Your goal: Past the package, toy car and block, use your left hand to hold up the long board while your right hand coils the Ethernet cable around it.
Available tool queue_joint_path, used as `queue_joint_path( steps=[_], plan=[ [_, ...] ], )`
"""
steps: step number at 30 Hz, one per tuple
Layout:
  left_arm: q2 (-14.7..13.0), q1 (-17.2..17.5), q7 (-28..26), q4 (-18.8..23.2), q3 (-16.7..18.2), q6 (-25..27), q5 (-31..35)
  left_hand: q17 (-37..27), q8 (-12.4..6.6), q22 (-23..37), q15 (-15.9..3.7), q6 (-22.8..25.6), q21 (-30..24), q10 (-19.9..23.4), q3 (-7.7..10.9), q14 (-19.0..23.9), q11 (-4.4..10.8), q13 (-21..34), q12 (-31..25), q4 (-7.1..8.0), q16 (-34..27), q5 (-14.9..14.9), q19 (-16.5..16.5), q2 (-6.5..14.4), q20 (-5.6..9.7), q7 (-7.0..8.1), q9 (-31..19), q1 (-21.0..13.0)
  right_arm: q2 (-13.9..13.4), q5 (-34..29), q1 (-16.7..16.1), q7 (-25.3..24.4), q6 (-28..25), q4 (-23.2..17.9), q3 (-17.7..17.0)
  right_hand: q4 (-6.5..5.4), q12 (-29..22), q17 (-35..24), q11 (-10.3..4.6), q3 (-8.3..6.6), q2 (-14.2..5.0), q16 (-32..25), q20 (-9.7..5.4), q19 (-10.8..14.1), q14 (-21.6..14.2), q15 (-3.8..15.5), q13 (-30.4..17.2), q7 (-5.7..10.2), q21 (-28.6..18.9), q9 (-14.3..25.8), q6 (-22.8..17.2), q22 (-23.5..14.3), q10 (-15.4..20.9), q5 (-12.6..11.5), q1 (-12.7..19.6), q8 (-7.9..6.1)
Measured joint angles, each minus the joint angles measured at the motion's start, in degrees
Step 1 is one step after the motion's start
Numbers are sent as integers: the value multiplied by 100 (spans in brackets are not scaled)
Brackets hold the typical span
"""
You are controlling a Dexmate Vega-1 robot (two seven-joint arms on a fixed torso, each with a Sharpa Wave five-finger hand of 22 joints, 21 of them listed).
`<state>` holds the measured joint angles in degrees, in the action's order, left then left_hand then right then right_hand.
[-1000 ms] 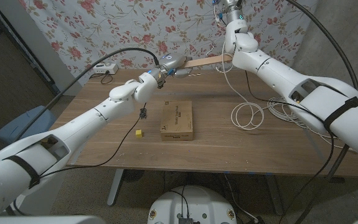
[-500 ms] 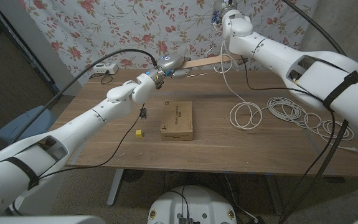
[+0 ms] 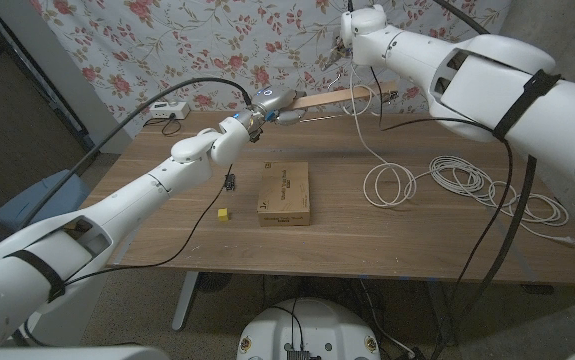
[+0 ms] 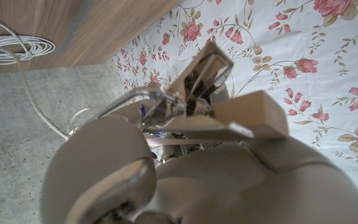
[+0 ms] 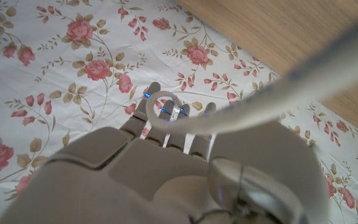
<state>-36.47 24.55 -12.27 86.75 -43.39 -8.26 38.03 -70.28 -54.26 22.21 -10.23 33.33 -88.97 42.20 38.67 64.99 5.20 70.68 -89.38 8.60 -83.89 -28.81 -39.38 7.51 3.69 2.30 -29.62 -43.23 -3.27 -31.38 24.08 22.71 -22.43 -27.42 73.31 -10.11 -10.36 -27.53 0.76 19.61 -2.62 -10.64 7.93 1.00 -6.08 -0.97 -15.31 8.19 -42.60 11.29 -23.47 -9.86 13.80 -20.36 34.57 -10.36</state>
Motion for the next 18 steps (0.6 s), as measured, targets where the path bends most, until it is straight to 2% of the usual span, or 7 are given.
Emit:
queue_joint_path(
  steps=[1,3,5,8,12,15,18],
  plan=[
    [6,-1,0,-16,9,0,-2,0,0,0,0,-8,0,0,0,0,0,0,0,0,-4,-18,0,0,0,8,0,0,4,585,12,324,313,32,5,0,0,59,52,0,57,0,80,-285,197,-91,36,-11,209,-9,147,0,-158,-22,-333,0],
    [6,-1,-1,-16,14,-1,-5,0,-21,0,-11,-8,0,0,0,-11,0,0,0,0,-5,-28,0,0,0,8,16,0,8,991,75,420,431,214,-8,13,0,160,151,13,147,0,252,-866,569,-265,101,-14,626,-11,430,0,-458,-50,-896,0],
    [6,0,-1,-14,18,-1,-13,0,-22,0,-11,-8,0,0,-8,-10,0,0,0,-8,-5,-28,0,0,0,8,20,0,-8,1282,103,470,503,328,-85,24,-25,219,255,24,198,0,340,-1059,778,-396,136,-23,900,-33,584,0,-597,-93,-1217,0],
    [7,9,21,0,24,8,-34,0,-23,0,-30,-8,0,0,-8,-30,0,0,0,-8,-5,-28,0,0,0,8,25,0,-85,1763,115,547,606,447,-296,24,-46,257,314,23,226,-40,367,-1087,868,-486,149,-12,1086,-38,671,-1,-656,-106,-1423,0],
    [7,23,97,33,24,28,-59,0,-24,-8,-30,-8,0,0,-8,-30,0,0,0,-8,-4,-28,0,0,0,8,30,0,-215,2326,112,716,747,509,-602,60,-46,314,369,-13,253,-83,367,-1087,908,-526,180,140,1232,-39,1114,-1,-788,-174,-1607,43],
    [3,36,196,86,30,81,-96,0,-24,0,-30,-8,0,0,-8,-30,0,0,0,-8,-26,-28,0,0,0,8,30,0,-367,2823,50,938,907,503,-931,203,-45,426,367,-58,276,-83,367,-1087,971,-589,224,319,1403,-64,1910,-1,-1062,-280,-1595,88],
    [-5,46,298,132,34,139,-128,0,-37,-5,-30,-8,0,0,-8,-30,0,0,0,-9,-26,-28,0,0,0,8,29,0,-580,3169,-80,1096,976,331,-1239,287,-45,530,371,-81,367,-83,367,-1086,1099,-629,275,396,1589,-91,2770,-1,-1435,-384,-1500,88]
  ],
)
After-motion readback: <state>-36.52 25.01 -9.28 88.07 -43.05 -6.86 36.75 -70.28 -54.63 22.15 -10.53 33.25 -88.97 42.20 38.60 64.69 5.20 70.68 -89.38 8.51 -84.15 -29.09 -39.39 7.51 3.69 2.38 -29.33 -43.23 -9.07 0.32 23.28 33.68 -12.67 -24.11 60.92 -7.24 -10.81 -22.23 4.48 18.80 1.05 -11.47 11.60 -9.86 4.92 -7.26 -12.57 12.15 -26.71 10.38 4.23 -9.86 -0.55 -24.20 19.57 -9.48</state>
